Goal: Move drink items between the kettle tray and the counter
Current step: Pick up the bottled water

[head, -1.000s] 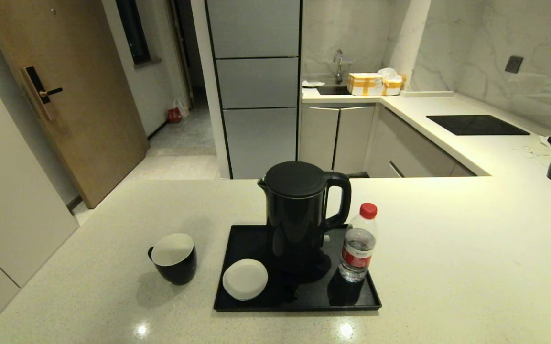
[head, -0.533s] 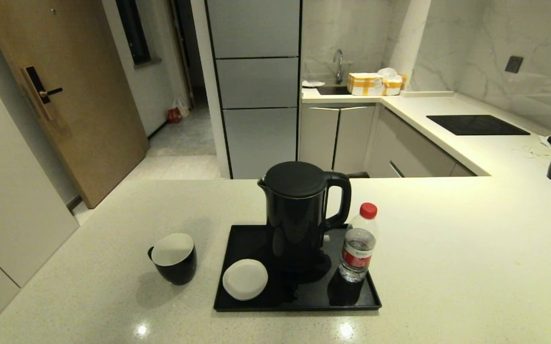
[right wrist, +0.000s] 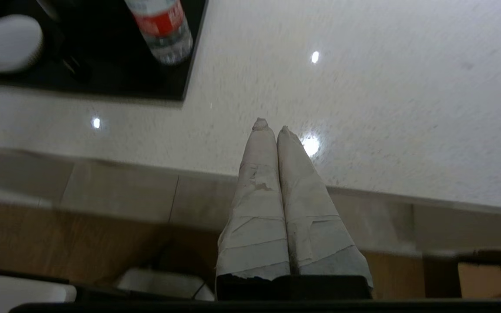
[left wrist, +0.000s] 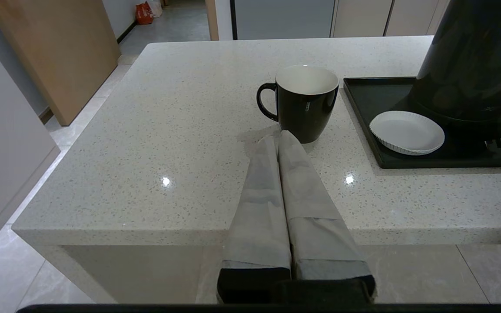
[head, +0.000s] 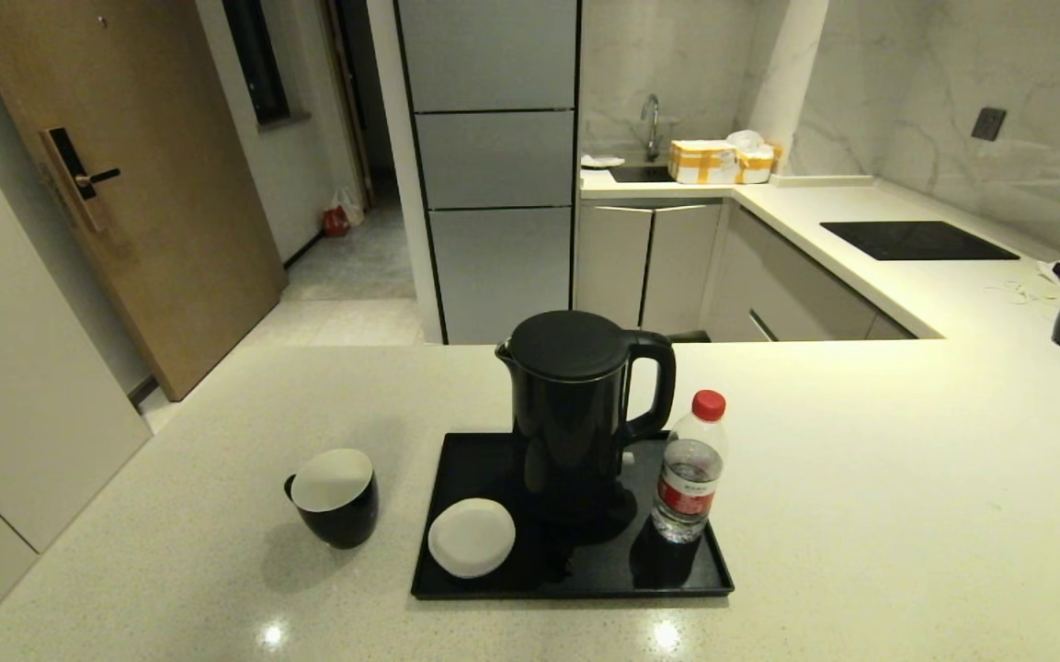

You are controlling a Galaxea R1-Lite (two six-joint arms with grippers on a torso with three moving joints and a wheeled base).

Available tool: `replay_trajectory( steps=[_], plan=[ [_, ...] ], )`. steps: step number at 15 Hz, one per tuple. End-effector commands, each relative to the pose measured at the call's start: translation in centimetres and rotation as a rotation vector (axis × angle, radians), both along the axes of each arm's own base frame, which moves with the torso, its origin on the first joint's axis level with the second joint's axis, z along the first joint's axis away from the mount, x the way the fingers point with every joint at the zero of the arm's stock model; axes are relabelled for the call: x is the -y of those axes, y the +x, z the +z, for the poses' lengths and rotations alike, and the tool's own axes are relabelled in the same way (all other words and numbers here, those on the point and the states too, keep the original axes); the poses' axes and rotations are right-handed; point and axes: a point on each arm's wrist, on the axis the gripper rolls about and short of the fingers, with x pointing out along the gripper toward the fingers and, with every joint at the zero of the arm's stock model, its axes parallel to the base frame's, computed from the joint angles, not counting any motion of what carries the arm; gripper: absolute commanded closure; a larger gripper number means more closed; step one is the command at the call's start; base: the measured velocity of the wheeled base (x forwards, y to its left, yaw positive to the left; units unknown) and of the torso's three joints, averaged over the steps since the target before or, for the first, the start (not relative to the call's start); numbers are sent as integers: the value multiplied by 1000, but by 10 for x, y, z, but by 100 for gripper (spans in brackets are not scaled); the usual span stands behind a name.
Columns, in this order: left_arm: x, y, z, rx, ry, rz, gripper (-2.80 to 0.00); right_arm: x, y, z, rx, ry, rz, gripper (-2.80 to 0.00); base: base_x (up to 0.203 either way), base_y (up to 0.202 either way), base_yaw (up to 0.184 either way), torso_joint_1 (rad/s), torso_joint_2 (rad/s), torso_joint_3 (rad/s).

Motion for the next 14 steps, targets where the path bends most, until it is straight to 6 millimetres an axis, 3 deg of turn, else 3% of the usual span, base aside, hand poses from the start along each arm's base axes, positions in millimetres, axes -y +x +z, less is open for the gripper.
replay_trajectory(
  steps=[1, 5, 9, 12, 14],
  plan=[
    [0, 0, 0, 1, 2, 2, 0, -1, 50, -16, -261, 5, 33, 0, 0, 0, 0, 0, 0, 0],
    [0, 0, 0, 2, 0, 1, 0, -10, 124, -53, -417, 21, 118, 0, 0, 0, 0, 0, 0, 0],
    [0, 0, 0, 1, 0, 2, 0, -50, 189, -99, -386, 8, 271, 0, 0, 0, 0, 0, 0, 0],
    [0, 0, 0, 1, 0, 2, 0, -86, 221, -103, -282, 53, 348, 0, 0, 0, 0, 0, 0, 0],
    [0, 0, 0, 1, 0, 2, 0, -92, 222, -102, -280, 77, 350, 0, 0, 0, 0, 0, 0, 0]
  ],
)
